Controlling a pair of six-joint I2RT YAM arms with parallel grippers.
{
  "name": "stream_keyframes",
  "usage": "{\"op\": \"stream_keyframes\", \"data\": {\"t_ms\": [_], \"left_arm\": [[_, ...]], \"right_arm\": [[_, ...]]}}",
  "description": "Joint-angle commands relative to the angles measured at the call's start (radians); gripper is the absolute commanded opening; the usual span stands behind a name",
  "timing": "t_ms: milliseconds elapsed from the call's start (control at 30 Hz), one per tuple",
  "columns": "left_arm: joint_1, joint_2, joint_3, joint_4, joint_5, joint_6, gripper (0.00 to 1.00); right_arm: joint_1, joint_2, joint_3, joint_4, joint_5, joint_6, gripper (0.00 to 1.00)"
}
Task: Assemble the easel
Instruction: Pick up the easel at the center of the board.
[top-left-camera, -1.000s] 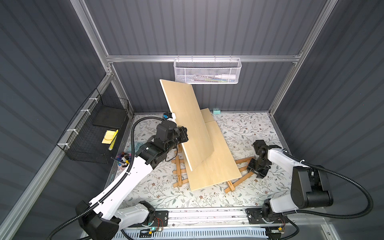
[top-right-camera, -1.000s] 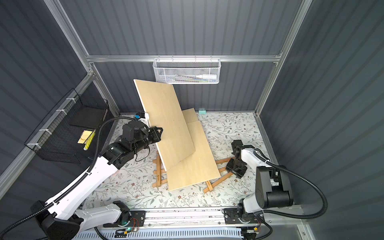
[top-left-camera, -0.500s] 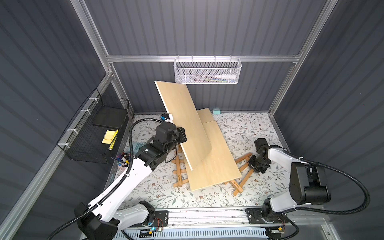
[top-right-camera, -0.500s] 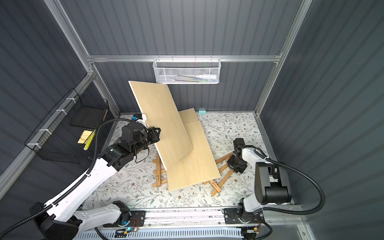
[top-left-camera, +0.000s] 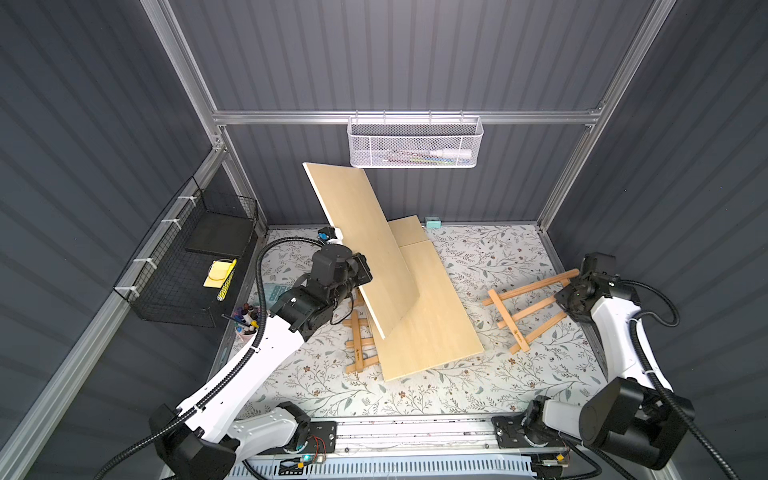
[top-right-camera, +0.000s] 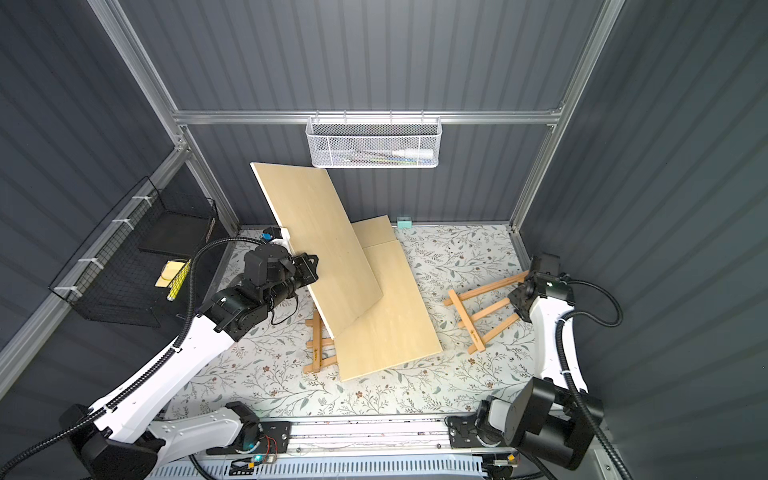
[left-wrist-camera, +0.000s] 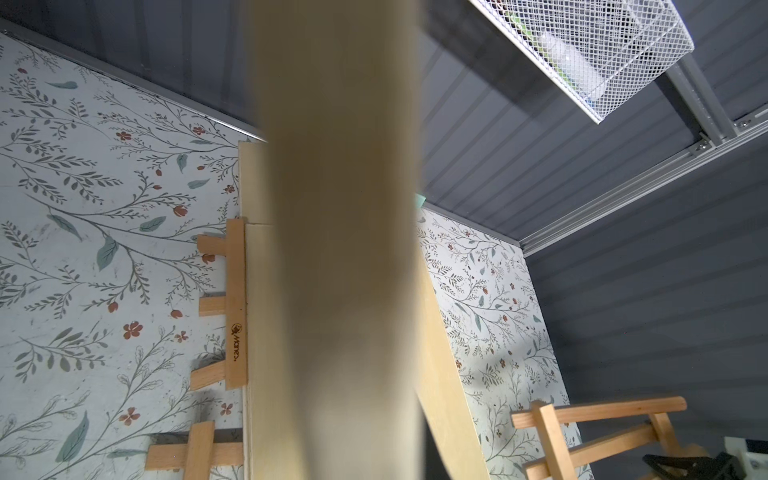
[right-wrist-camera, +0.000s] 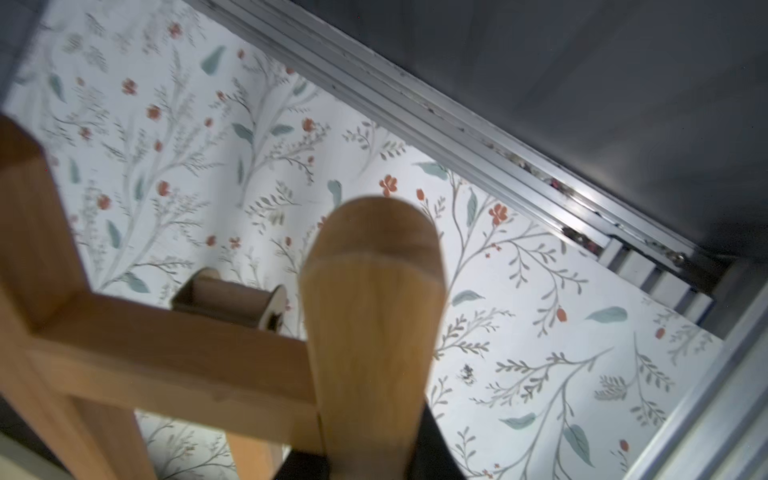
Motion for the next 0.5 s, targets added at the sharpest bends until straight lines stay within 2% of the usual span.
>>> {"op": "stream_keyframes", "data": {"t_ms": [0, 67, 167, 300, 467], "left_arm": [[0.01, -0.009, 0.047, 0.062, -0.09, 0.126, 0.0], [0.01, -0.015, 0.042, 0.057, -0.088, 0.12, 0.0], [0.01, -0.023, 0.033, 0.059, -0.069, 0.112, 0.0], [0.01, -0.019, 0.029, 0.062, -0.036, 0.106, 0.0], [0.01, -0.007, 0.038, 0.092, 0.049, 0.115, 0.0]], "right_arm": [[-0.011, 0.039, 0.137, 0.046, -0.203, -0.053, 0.07], [-0.018, 0.109, 0.245, -0.011, -0.271, -0.055, 0.04], [-0.018, 0.164, 0.314, -0.04, -0.334, -0.012, 0.02], [0.025, 0.165, 0.299, -0.004, -0.243, 0.027, 0.0], [0.137, 0.198, 0.241, 0.04, -0.111, 0.044, 0.0]]}}
